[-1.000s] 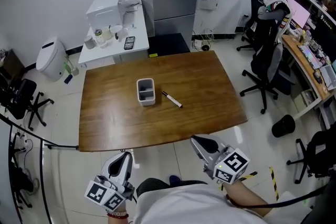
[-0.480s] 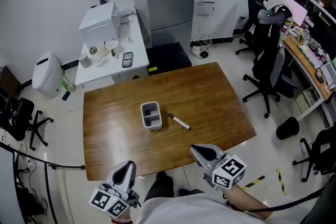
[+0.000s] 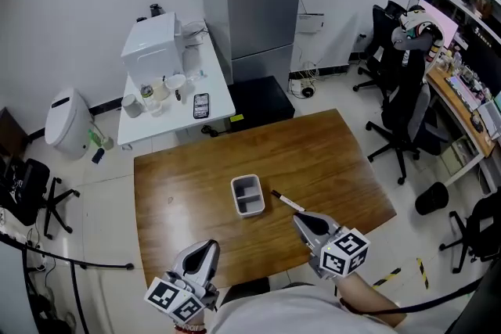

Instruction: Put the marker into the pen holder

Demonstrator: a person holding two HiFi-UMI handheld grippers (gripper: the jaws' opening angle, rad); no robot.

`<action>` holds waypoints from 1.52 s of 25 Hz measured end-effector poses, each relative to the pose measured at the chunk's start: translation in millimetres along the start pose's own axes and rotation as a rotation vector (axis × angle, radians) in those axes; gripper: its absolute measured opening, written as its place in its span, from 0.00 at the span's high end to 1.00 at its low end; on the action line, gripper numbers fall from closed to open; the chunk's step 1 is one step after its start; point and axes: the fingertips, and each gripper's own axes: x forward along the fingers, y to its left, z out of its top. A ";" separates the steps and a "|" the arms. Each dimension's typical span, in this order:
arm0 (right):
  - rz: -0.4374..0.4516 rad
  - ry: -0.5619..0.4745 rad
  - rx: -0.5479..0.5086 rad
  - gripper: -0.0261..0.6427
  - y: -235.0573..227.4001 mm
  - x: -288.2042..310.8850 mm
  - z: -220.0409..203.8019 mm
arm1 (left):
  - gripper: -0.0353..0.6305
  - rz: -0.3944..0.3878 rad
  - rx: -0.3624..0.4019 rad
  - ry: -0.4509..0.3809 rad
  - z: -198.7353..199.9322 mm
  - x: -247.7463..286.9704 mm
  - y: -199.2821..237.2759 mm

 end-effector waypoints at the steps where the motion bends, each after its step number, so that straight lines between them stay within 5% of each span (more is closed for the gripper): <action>1: -0.011 0.005 0.007 0.98 -1.7 3.8 -3.9 | 0.97 -0.005 -0.007 0.005 -2.3 0.2 3.4; 6: -0.053 0.084 0.000 0.97 -20.6 19.6 -30.1 | 0.97 -0.004 -0.030 0.023 -8.5 0.1 19.9; 10: -0.061 0.260 -0.059 0.83 -54.8 37.7 -72.4 | 0.97 0.028 -0.034 0.005 -5.1 -1.5 32.0; 14: -0.070 0.361 -0.163 0.83 -91.1 55.9 -98.5 | 0.97 0.026 -0.023 -0.067 2.9 6.2 36.8; 18: -0.041 0.435 -0.195 0.87 -110.9 64.7 -123.1 | 0.97 0.064 -0.022 -0.013 -18.9 29.7 49.1; 21: -0.034 0.507 -0.208 0.81 -120.8 66.4 -147.0 | 0.97 0.050 -0.045 -0.021 -21.3 46.1 45.5; 28: -0.112 0.566 -0.239 0.81 -154.1 69.6 -172.9 | 0.97 0.039 -0.038 0.011 -28.8 64.1 43.7; 38: -0.087 0.600 -0.228 0.83 -170.3 74.6 -192.6 | 0.97 0.066 -0.054 0.045 -39.3 71.5 48.8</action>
